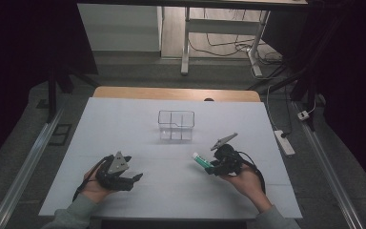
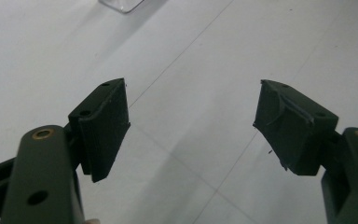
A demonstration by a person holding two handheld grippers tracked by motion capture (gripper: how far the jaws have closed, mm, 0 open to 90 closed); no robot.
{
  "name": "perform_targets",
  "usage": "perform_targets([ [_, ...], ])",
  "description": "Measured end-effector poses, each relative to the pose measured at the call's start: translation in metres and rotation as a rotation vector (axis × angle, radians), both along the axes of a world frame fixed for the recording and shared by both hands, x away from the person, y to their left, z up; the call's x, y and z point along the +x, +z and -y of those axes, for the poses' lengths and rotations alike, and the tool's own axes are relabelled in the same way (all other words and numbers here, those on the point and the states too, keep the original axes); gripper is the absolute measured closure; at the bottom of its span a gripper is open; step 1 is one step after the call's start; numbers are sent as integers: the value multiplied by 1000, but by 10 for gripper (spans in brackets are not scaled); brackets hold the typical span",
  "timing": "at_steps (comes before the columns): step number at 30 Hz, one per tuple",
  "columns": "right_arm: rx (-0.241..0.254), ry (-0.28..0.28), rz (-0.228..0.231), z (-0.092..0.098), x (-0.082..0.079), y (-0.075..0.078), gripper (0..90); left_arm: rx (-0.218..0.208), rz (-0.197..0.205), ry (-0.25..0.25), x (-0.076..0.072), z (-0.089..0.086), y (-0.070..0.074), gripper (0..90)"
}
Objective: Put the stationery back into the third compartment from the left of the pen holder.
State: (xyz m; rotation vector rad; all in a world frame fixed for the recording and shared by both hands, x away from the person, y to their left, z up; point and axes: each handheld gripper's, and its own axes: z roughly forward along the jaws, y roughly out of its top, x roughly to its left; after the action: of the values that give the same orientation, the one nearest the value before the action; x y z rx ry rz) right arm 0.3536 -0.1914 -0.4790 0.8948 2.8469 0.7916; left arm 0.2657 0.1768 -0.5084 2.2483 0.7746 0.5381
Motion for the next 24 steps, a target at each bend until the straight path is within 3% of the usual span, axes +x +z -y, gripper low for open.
perform_targets([
  [8,17,41,-20,-18,0,1,641,32,27,-28,-2,13,1,254],
  [24,27,104,-35,-46,-3,1,640,51,42,-44,-3,23,2,253],
])
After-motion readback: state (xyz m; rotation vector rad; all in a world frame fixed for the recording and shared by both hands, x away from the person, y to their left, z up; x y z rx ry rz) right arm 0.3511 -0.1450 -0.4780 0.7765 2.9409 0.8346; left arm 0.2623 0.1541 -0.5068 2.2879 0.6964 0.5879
